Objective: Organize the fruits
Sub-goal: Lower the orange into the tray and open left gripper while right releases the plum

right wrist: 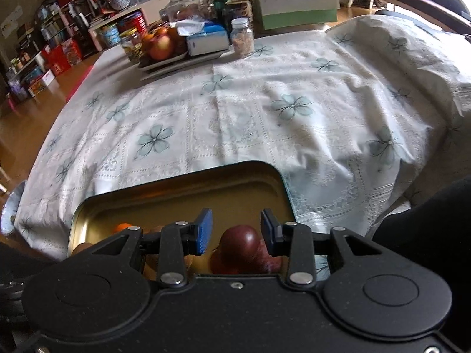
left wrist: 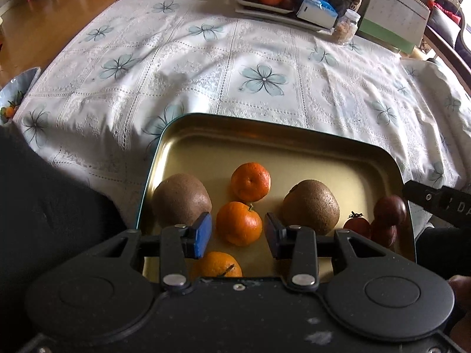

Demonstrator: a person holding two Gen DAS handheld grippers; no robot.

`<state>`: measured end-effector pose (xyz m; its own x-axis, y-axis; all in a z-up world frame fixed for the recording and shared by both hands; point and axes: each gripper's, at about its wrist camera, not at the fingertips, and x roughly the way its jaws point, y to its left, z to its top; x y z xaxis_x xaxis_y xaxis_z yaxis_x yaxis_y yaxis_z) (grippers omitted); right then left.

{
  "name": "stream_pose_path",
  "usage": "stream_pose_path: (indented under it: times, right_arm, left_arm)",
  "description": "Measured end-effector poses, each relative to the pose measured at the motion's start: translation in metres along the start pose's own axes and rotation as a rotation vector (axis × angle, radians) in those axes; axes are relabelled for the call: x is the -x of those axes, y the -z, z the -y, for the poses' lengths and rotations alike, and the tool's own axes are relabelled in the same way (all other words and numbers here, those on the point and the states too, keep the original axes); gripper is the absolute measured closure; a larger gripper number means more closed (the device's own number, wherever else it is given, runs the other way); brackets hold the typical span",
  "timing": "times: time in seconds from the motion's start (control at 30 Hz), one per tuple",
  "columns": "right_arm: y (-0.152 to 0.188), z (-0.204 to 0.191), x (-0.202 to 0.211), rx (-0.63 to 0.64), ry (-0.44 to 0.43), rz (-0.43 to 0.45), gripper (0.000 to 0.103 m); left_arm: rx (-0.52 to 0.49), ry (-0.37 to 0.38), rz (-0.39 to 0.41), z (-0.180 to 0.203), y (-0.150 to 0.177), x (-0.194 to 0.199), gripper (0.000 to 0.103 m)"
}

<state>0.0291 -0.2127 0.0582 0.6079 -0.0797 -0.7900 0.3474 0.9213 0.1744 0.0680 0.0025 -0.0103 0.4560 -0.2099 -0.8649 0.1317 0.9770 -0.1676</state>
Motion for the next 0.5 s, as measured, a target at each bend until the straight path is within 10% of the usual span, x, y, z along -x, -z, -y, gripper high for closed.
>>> stream_pose_path:
  times: [0.5]
  right_arm:
    - [0.018, -0.011, 0.010, 0.106, 0.048, 0.018, 0.058]
  left_arm:
    - [-0.087, -0.063, 0.050, 0.012, 0.016, 0.006, 0.063]
